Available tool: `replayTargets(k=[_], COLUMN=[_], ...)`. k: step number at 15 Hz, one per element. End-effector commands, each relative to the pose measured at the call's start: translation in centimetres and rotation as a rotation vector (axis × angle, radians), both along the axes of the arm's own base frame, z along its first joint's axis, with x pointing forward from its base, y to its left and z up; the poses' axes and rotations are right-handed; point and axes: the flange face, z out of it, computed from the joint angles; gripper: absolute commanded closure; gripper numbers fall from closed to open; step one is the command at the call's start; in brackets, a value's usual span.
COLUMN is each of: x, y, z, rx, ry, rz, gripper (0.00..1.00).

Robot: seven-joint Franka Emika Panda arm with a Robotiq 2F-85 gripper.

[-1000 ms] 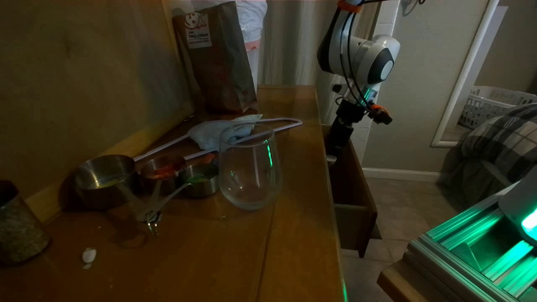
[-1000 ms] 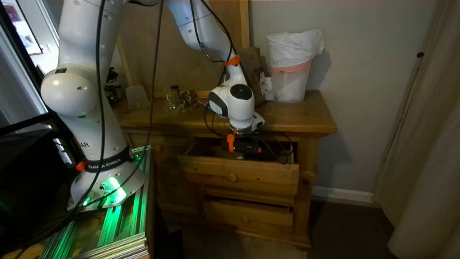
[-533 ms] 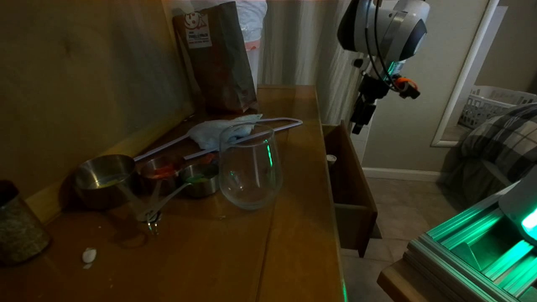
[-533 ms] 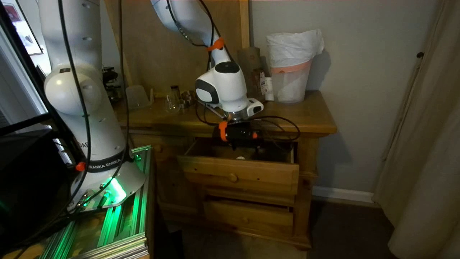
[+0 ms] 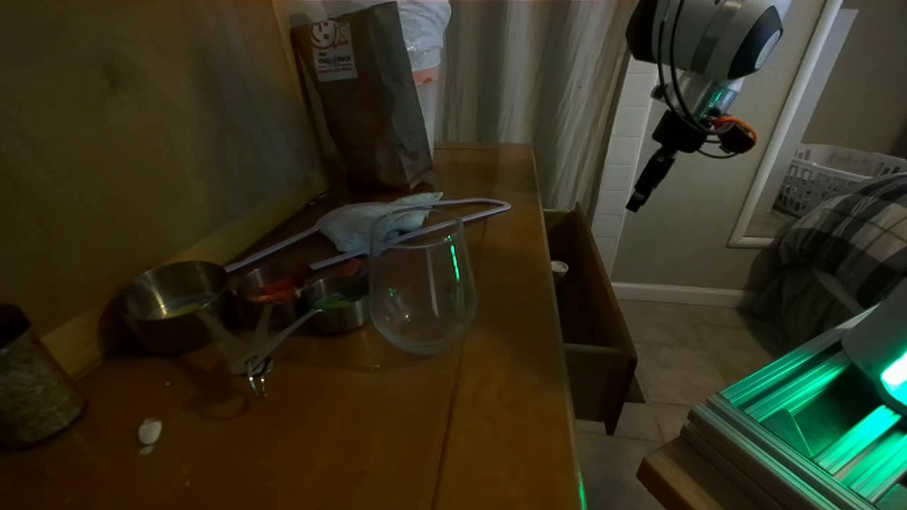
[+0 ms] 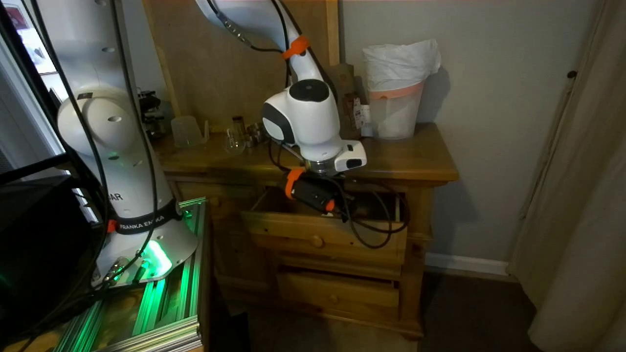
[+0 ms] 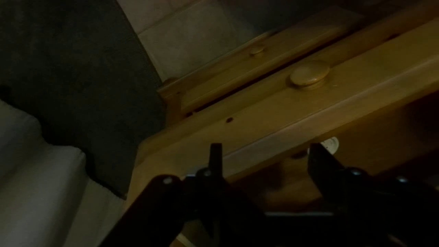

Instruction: Put the object in the open drawer and close the drawer

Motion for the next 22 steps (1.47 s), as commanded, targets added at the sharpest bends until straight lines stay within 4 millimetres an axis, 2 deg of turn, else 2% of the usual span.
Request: replayTargets(k=[1,6,14,22], x=[0.1,0.2,1.0,1.4], y=[-1.5,-2.8,-4.2,-3.6], z=[-0.1,-2.5,-8.3,-13.7], rx=[0.154,0.380,0.532,0.636], ry=[0.035,0.057,0.042,0.104], rz=[-0.120,-0.285,-0.478,-0.571], gripper=[0.64,0.98,1.00,1.00])
